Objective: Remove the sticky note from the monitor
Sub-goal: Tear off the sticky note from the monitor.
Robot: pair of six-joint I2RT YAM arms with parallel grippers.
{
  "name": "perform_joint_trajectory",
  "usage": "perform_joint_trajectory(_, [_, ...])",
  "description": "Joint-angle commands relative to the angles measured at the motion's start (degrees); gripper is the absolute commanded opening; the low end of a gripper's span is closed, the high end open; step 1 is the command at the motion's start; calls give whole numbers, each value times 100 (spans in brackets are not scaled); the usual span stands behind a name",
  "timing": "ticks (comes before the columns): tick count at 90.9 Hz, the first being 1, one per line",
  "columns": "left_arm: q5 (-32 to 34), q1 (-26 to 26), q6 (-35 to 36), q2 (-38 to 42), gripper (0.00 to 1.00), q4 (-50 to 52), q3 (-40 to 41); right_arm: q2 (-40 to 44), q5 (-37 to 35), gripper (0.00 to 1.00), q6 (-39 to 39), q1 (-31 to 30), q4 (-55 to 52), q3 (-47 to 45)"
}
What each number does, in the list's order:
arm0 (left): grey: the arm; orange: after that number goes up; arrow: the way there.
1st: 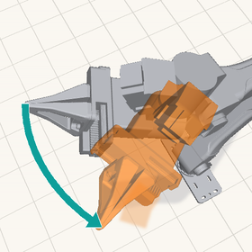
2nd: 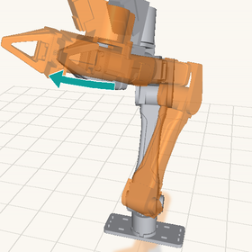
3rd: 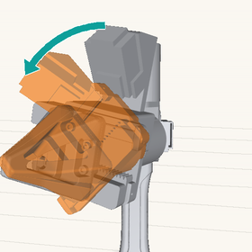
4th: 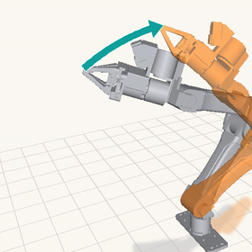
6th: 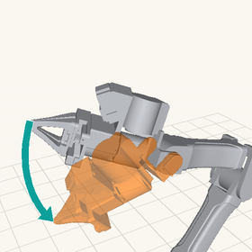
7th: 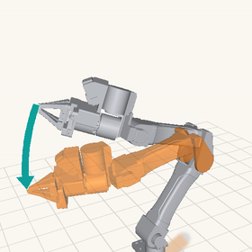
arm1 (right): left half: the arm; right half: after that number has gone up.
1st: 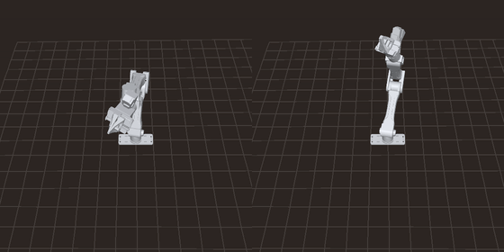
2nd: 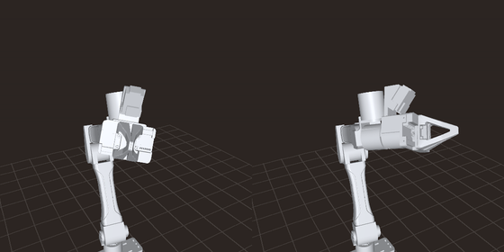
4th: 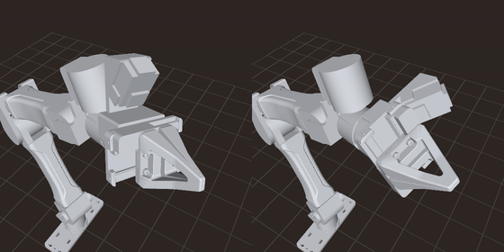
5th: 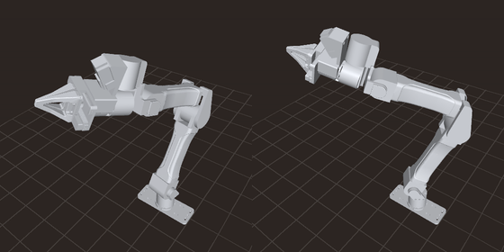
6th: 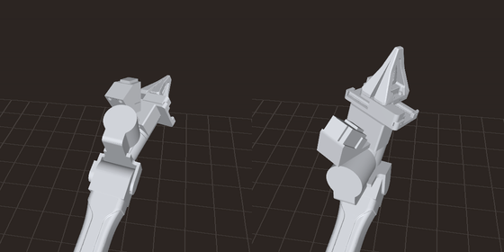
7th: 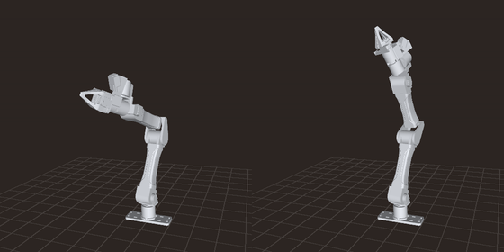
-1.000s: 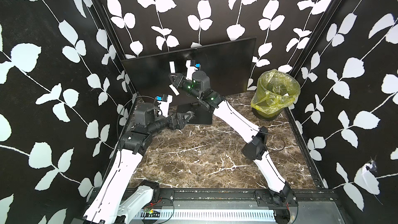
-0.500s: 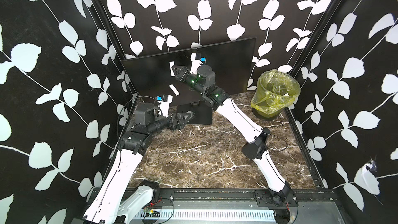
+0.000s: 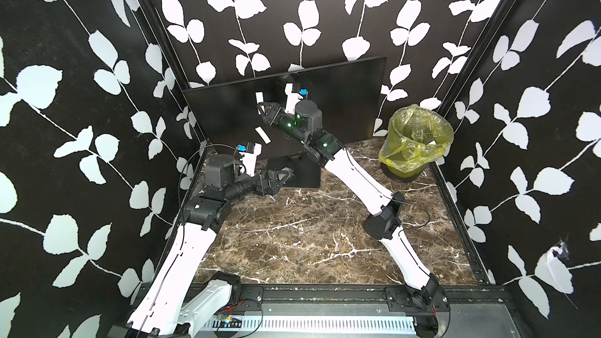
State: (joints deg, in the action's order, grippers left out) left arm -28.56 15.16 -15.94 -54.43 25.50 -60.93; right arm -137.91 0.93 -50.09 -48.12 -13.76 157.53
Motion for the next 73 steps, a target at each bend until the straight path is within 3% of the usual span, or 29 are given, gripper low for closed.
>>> perform_joint_trajectory(1, [-102, -35, 83, -4, 99, 45, -141, -188, -92, 41, -19, 40, 81, 106])
perform_joint_trajectory(41, [-124, -39, 100, -54, 99, 36, -159, -227, 59, 40, -9, -9, 356, 144])
perform_joint_trajectory(73, [-122, -35, 127, -37, 99, 70, -163, -239, 21, 29, 41, -7, 396, 168])
